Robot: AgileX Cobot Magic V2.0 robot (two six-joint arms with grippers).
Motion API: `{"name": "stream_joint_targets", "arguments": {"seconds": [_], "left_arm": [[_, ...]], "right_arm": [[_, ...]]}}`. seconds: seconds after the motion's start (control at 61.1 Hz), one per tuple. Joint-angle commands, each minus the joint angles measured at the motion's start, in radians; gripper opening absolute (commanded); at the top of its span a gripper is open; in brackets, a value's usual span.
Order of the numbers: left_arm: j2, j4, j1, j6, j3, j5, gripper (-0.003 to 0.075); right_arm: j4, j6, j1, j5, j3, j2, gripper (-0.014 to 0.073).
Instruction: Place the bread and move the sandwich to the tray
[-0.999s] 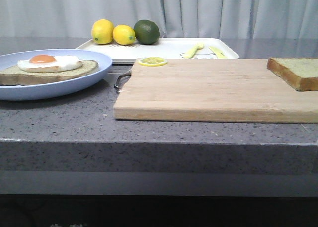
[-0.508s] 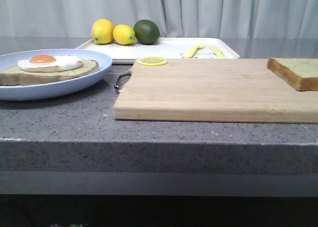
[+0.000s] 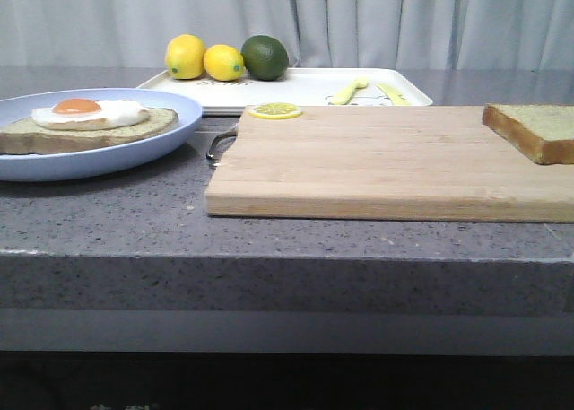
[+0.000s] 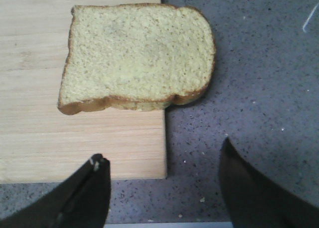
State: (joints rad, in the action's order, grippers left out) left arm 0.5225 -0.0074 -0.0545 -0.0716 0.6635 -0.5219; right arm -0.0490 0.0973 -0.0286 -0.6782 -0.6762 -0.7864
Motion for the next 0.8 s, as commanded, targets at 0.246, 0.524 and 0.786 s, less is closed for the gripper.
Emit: {"name": "stream_joint_targets", "arguments": {"seconds": [0.246,0.524,0.786], "left_arm": [[0.013,0.001,-0.002,-0.002,0.027,0.087,0.0496],[0.013,0.001,-0.002,-0.002,0.027,0.087,0.0491],[0.013,0.007,-0.092,0.0,0.027,0.087,0.0491]], "right_arm": [[-0.068,-0.042,-0.005,-0.128,-0.167,-0.091,0.0514],[-0.059,-0.113,-0.042,-0.406,-0.41,-0.32,0.051],[-0.347,-0.276,-0.358,-0.444,-0.454,-0.505,0.0398]]}}
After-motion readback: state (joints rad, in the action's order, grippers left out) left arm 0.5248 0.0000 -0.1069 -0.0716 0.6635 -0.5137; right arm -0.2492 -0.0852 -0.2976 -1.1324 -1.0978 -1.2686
